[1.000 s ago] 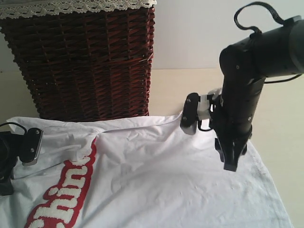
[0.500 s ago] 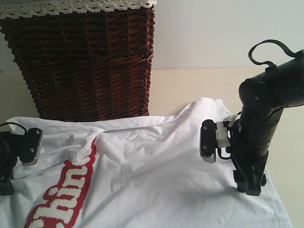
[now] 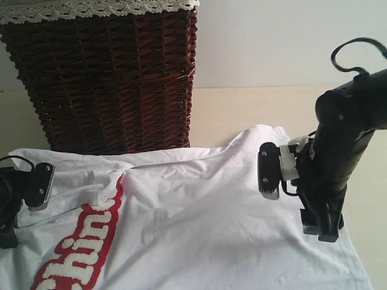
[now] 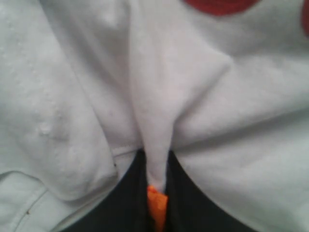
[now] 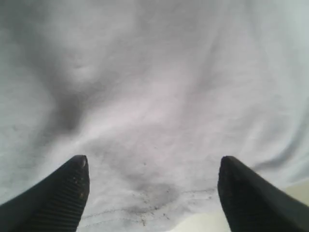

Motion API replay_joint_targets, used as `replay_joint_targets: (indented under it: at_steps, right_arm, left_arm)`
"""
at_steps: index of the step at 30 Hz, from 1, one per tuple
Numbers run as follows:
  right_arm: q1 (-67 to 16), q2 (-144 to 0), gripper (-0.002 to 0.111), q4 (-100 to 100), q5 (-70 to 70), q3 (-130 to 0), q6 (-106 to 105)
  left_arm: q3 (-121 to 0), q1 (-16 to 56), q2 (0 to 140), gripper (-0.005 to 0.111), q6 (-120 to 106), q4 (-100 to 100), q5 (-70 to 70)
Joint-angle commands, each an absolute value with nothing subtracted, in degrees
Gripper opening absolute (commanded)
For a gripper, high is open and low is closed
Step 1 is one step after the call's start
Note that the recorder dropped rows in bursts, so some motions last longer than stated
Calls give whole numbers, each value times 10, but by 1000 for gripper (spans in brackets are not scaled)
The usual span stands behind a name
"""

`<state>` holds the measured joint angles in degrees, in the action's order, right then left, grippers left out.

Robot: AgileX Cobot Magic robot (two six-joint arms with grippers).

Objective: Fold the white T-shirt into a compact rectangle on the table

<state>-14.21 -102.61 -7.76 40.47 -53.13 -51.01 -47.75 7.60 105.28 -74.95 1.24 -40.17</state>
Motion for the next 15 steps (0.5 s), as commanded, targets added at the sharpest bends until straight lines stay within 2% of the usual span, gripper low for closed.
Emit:
replay_joint_targets:
  at_steps: [1,8,15]
  right_arm:
    - [-140,-983,71,-35,412,-530,-528]
    - [-140,-1003,59,0,430,-522,-574]
    - [-139,-1034,60,-9,401,-522,-570]
  left_arm:
    - [-467,74,1076,1,-750,23,-367]
    - [-467,74,1076,1,-750,23,-367]
    - [-467,74,1076,1,-750,23,-367]
